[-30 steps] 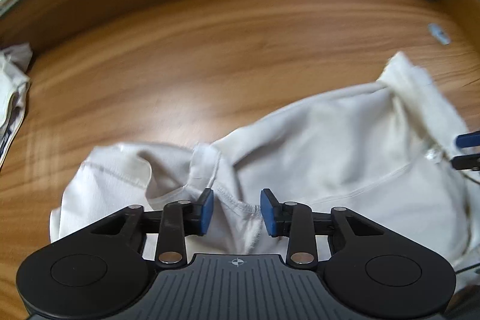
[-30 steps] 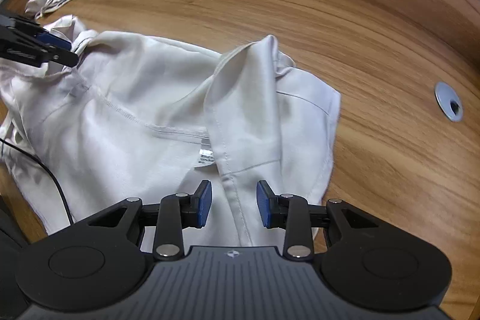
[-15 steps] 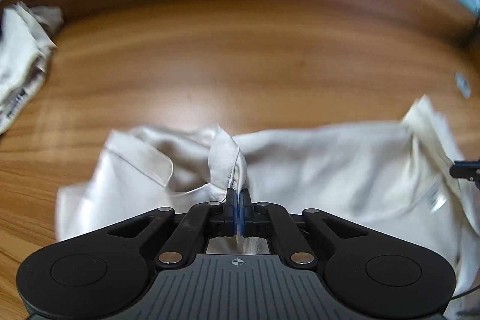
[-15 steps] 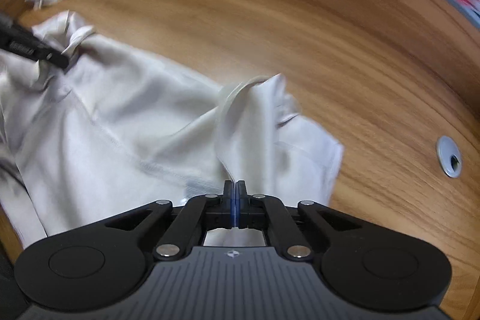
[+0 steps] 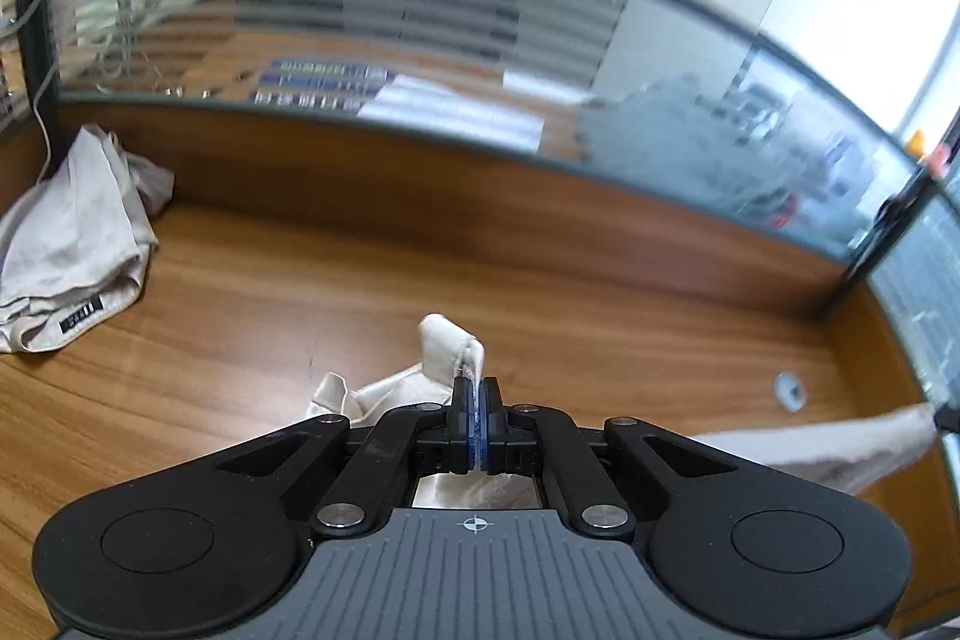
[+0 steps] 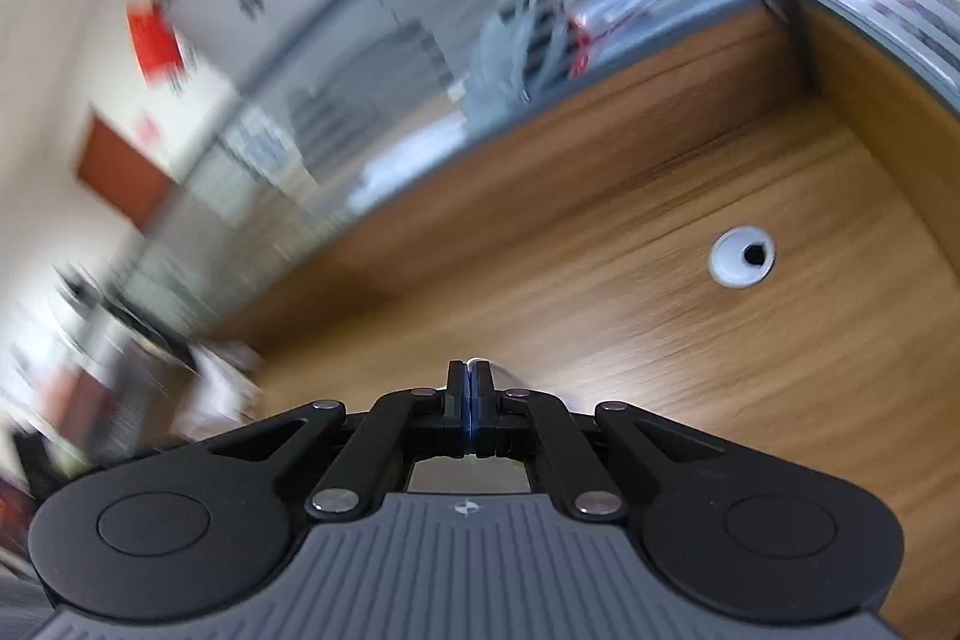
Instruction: Fold clothes
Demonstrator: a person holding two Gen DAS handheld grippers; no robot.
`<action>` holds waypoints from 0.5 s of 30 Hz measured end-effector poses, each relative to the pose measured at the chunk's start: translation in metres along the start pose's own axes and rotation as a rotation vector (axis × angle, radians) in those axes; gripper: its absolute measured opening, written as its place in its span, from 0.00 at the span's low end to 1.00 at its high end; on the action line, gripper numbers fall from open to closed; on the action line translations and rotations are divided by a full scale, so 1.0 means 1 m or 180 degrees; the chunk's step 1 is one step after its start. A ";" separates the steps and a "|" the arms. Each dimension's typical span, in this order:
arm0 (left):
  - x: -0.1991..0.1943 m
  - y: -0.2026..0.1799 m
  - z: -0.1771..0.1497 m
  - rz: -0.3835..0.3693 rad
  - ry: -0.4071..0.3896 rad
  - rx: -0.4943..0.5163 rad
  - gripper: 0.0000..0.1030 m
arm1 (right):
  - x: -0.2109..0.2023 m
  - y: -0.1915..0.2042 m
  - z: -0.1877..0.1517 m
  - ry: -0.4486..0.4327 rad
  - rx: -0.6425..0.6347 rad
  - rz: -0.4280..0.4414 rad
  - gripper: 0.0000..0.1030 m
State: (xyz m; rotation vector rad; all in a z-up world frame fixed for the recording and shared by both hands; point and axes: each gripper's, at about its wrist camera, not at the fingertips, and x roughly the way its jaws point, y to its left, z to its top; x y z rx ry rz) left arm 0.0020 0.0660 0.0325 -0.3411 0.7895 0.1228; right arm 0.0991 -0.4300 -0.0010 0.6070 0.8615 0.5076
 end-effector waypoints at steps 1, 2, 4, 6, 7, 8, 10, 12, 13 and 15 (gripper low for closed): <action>-0.009 0.001 0.002 -0.0026 -0.0048 -0.0028 0.03 | -0.013 0.002 -0.004 -0.0043 0.0069 0.0069 0.01; -0.018 0.002 0.005 -0.0053 -0.0097 -0.0057 0.03 | -0.025 0.004 -0.010 -0.0092 0.0139 0.0133 0.01; -0.036 0.003 0.010 -0.0102 -0.0195 -0.0112 0.03 | -0.046 0.010 -0.019 -0.0218 0.0264 0.0258 0.01; -0.045 0.005 0.016 -0.0092 -0.0310 -0.0153 0.03 | -0.061 0.016 -0.022 -0.0394 0.0356 0.0390 0.00; -0.048 0.005 0.020 -0.0086 -0.0363 -0.0171 0.03 | -0.066 0.018 -0.021 -0.0491 0.0393 0.0440 0.00; -0.044 0.006 0.024 -0.0089 -0.0378 -0.0173 0.03 | -0.066 0.019 -0.017 -0.0581 0.0410 0.0473 0.00; -0.032 0.007 0.031 -0.0066 -0.0375 -0.0148 0.03 | -0.056 0.020 -0.006 -0.0630 0.0345 0.0391 0.00; -0.010 0.009 0.031 0.0003 -0.0301 -0.0098 0.03 | -0.030 0.020 0.003 -0.0471 0.0139 0.0155 0.00; 0.002 0.010 0.030 0.0036 -0.0261 -0.0078 0.03 | -0.013 0.020 0.006 -0.0342 0.0022 0.0026 0.00; 0.021 0.012 0.025 0.0121 -0.0168 -0.0070 0.03 | 0.018 0.021 0.005 -0.0049 -0.0229 -0.0171 0.00</action>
